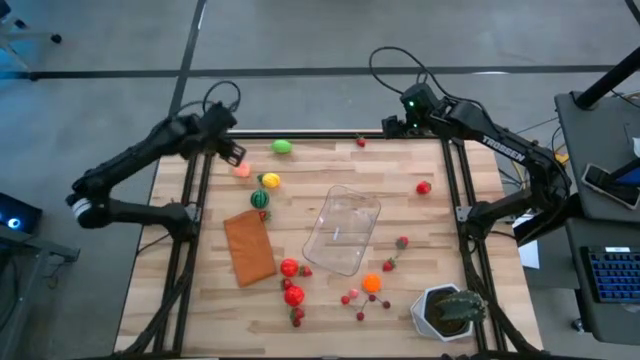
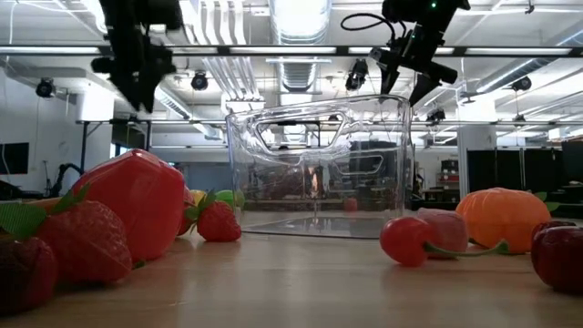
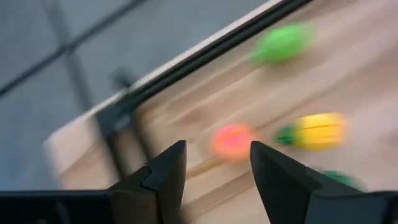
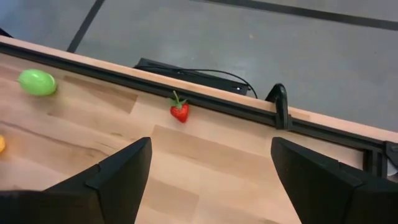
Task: Pick and placing Produce into tupperware
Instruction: Put the pink peach into the transparent bin
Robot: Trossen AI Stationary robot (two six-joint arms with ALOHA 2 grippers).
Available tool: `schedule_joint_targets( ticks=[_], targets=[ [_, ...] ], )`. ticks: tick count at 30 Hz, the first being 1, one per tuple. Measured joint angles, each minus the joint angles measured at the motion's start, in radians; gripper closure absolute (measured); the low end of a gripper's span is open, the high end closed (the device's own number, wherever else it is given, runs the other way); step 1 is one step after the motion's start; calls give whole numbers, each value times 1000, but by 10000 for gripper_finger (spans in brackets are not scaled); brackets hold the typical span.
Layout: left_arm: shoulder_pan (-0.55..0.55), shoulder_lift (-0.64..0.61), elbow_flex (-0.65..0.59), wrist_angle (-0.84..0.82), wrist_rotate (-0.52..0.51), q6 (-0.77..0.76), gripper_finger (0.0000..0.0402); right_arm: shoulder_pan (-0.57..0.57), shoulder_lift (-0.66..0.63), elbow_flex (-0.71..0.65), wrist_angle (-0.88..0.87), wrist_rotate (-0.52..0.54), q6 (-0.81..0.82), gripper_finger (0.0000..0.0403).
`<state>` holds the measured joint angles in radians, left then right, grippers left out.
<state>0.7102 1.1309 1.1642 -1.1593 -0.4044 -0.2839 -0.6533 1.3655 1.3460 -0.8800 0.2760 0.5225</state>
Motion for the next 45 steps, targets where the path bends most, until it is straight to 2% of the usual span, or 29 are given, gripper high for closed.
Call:
schedule_joint_targets(
  ticks=[5,14,19,23,25,30,34,41,43,45],
  targets=[
    [111,84,17,-21,5,10,237,0,-2,7,4,2,0,80],
    [107,193,4,-28,5,82,237,0,-2,7,0,4,-3,80],
    [106,253,4,-29,14,246,237,0,-2,7,-5,5,-26,80],
    [106,298,1,-34,179,441,237,-1,-2,7,-6,13,-56,80],
    [104,320,-5,-37,217,517,237,-2,-2,7,-6,12,-75,80],
    [107,374,-11,-37,184,688,237,-2,-2,7,-7,13,-87,80],
    [106,408,-11,-41,157,817,237,-2,-2,7,-7,13,-158,80],
    [106,487,-11,-30,81,825,237,-2,-2,7,-6,13,-184,80],
    [106,503,-11,-30,82,825,237,-2,-2,6,-6,13,-186,80],
    [106,515,-9,-28,126,824,237,-2,-2,6,-6,13,-187,80]
  ],
)
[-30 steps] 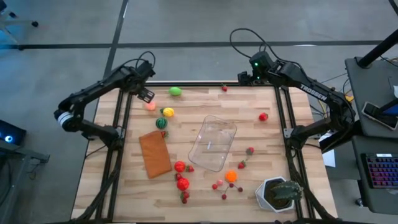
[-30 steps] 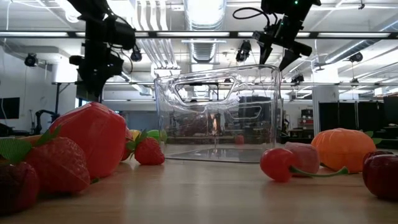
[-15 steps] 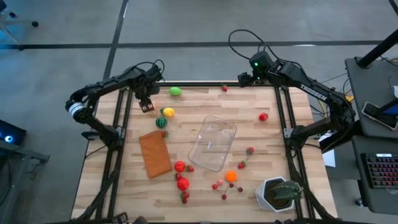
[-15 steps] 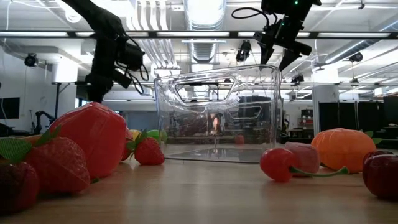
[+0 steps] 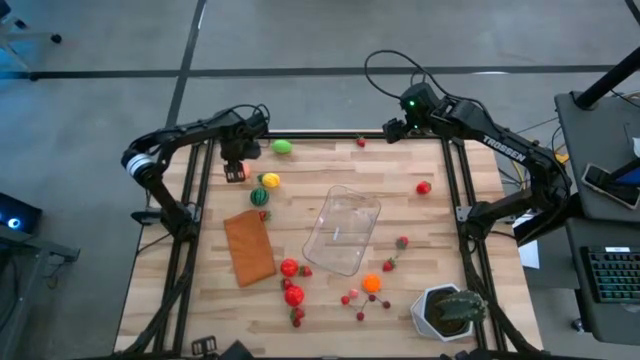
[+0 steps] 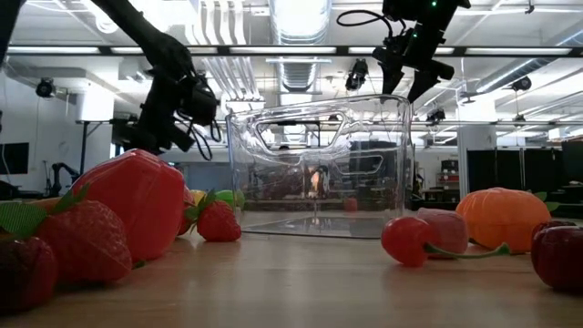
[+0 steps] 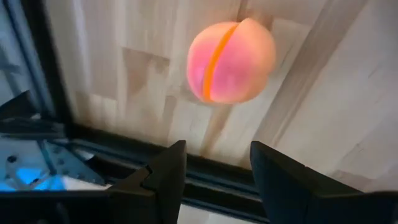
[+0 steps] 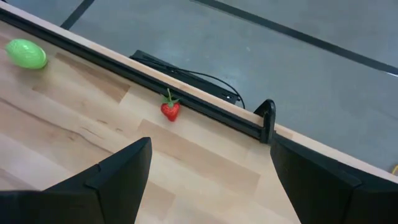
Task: Pick and placing Produce into tupperware
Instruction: Put the pink peach into the transparent bin
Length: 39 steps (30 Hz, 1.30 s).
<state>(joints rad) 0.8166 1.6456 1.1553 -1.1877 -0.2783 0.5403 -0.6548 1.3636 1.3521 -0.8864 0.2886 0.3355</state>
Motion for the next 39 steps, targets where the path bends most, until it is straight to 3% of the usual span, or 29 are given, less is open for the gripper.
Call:
schedule_joint_targets(
  ticks=[7,16,32,39],
  targets=[
    [2,-61,0,44,142,67,237,0,0,0,0,0,-18,80],
    [39,-119,-12,171,216,193,237,0,0,0,1,0,50,80],
    [47,-156,-214,324,241,260,237,0,1,0,5,0,59,80],
    [48,-154,-242,378,215,260,237,0,1,0,5,0,58,80]
  ],
)
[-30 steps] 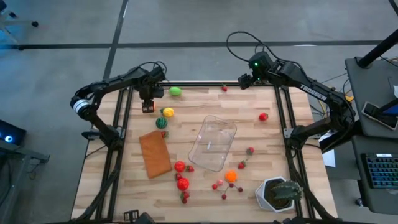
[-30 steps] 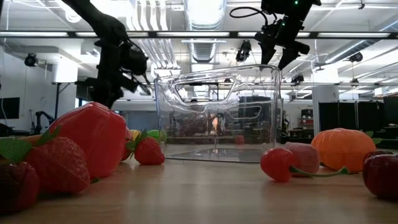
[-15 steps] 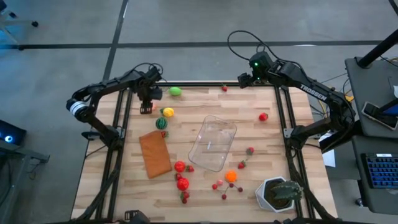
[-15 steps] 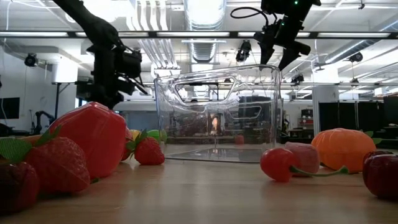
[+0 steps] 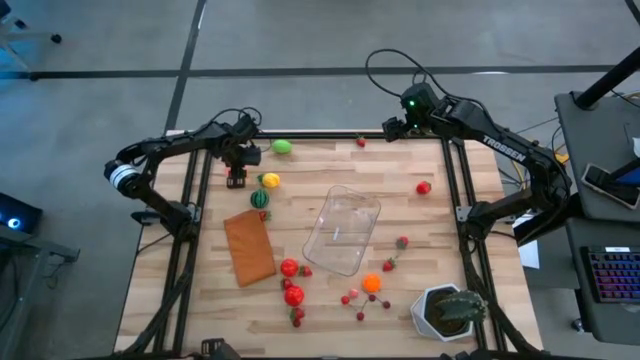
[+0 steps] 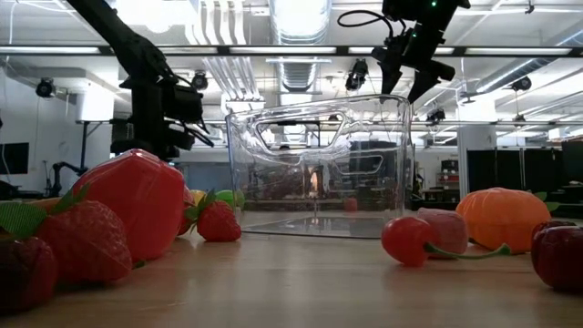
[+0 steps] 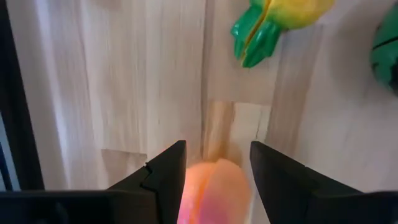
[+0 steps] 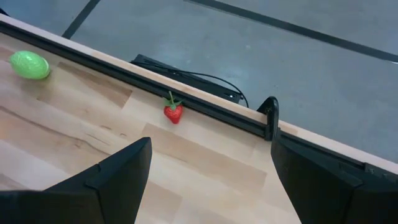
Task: Pick and placing Produce into tupperware
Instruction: Put the pink peach into the transparent bin
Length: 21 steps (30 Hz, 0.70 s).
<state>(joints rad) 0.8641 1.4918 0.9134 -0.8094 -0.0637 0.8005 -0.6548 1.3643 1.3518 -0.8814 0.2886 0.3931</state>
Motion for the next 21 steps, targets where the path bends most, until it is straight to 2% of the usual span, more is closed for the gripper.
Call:
schedule_joint_targets(
  ticks=[6,13,19,21],
  targets=[
    [0,-6,19,-22,-78,-7,237,0,0,0,0,0,0,80],
    [0,-59,80,-88,-87,-120,237,0,0,0,0,0,-5,80],
    [0,-107,76,-181,-94,-193,233,0,0,0,0,1,-5,80],
    [0,-117,63,-178,-127,-219,224,0,0,0,0,1,-5,80]
  ],
)
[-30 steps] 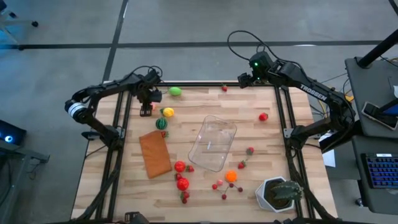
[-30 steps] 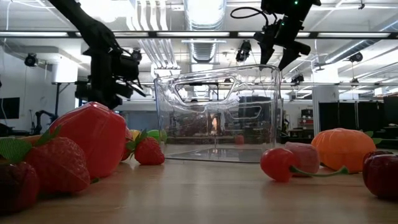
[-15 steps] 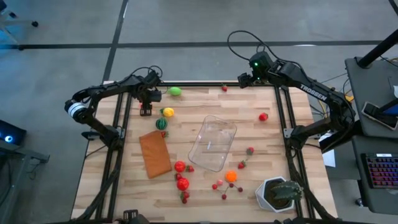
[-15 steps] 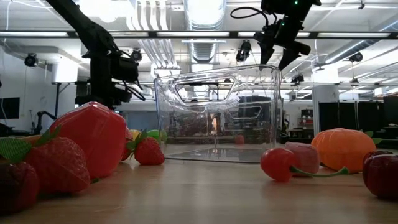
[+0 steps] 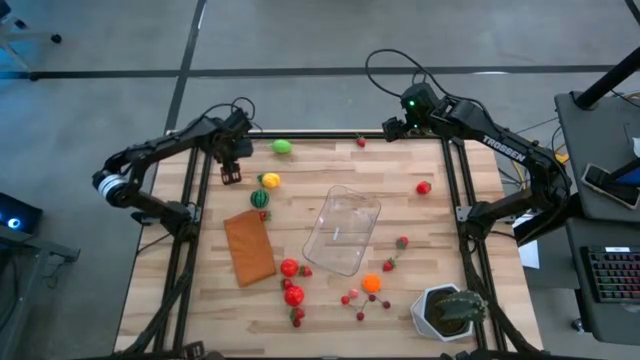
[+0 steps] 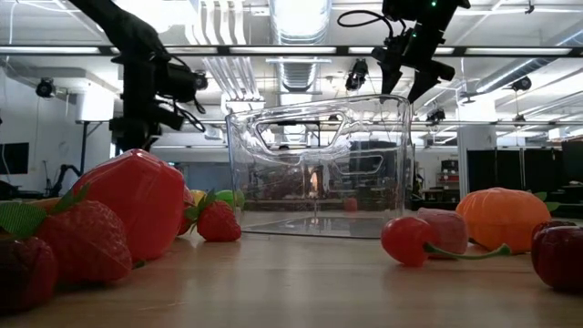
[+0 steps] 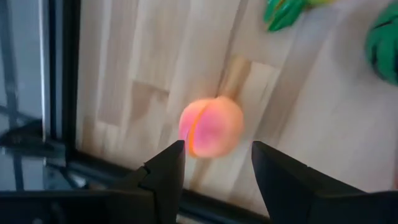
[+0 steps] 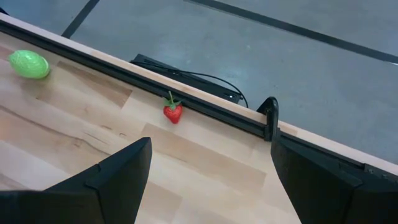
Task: Pick and placing Produce into tupperware
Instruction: Put the pink peach into the transparent bin
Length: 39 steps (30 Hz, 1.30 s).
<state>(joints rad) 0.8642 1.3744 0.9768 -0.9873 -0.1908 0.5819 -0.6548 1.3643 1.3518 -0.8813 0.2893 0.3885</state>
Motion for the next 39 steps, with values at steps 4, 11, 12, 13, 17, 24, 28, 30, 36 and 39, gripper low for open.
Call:
schedule_joint_targets(
  ticks=[4,11,12,13,17,24,28,30,36,39],
  targets=[
    [-13,-3,-5,14,-154,-36,211,0,0,0,0,0,0,80],
    [-15,-5,-21,48,-169,-273,209,0,0,0,0,0,-8,80],
    [-15,-5,-22,54,-161,-283,209,0,0,0,0,0,-8,80],
    [-16,-5,-22,59,-148,-288,209,0,0,0,0,0,-8,80],
    [-20,-5,-22,72,-94,-290,209,0,0,0,0,0,-8,80],
    [-22,-5,-23,73,-63,-317,192,0,0,0,0,0,-8,80],
    [-22,-1,-23,57,-55,-396,155,0,0,0,0,0,-8,80],
    [-22,-1,-23,46,-52,-499,145,0,0,0,0,0,-8,80],
    [-20,-1,-29,-33,50,-837,161,0,0,0,0,0,-8,80],
    [-36,-1,-29,-62,0,-839,205,0,0,0,0,0,-11,80]
  ],
)
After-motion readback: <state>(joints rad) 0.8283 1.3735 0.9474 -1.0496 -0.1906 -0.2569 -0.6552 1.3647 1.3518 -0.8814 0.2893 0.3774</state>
